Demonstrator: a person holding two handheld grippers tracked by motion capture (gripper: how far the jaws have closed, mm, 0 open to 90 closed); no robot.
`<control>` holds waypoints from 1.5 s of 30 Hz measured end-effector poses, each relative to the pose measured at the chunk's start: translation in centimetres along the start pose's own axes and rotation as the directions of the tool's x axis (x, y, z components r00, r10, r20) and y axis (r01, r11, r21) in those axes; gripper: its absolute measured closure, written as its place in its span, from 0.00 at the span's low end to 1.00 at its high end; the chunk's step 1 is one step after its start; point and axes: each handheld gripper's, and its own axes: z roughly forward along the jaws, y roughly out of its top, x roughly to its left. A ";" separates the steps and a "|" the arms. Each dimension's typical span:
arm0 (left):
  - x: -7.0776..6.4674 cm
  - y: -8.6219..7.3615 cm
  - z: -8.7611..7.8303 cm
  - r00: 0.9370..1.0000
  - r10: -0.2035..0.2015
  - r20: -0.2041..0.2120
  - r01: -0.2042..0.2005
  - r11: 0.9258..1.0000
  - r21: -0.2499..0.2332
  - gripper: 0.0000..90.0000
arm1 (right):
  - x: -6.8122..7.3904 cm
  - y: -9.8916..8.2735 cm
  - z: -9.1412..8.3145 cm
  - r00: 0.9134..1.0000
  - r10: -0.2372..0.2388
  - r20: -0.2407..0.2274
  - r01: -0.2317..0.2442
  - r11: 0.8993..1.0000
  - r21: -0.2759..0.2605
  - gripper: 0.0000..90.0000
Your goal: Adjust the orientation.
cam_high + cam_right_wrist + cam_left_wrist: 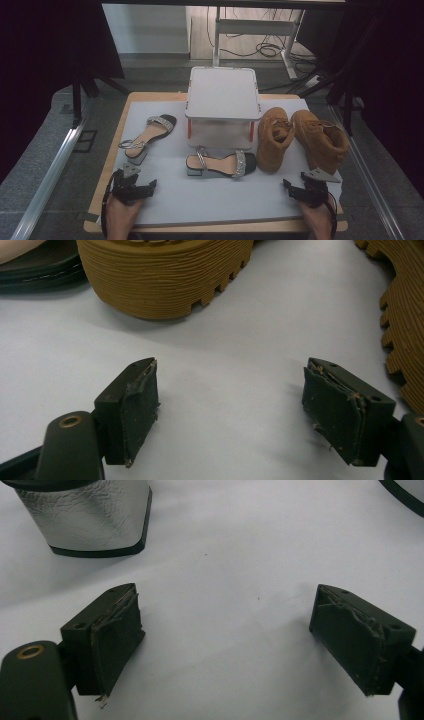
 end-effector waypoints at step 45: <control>0.1 0.5 -1.5 1.000 -0.020 0.014 0.021 0.996 -0.084 0.24 | 0.0 0.0 0.0 1.000 -0.001 0.000 0.001 1.000 -0.003 0.25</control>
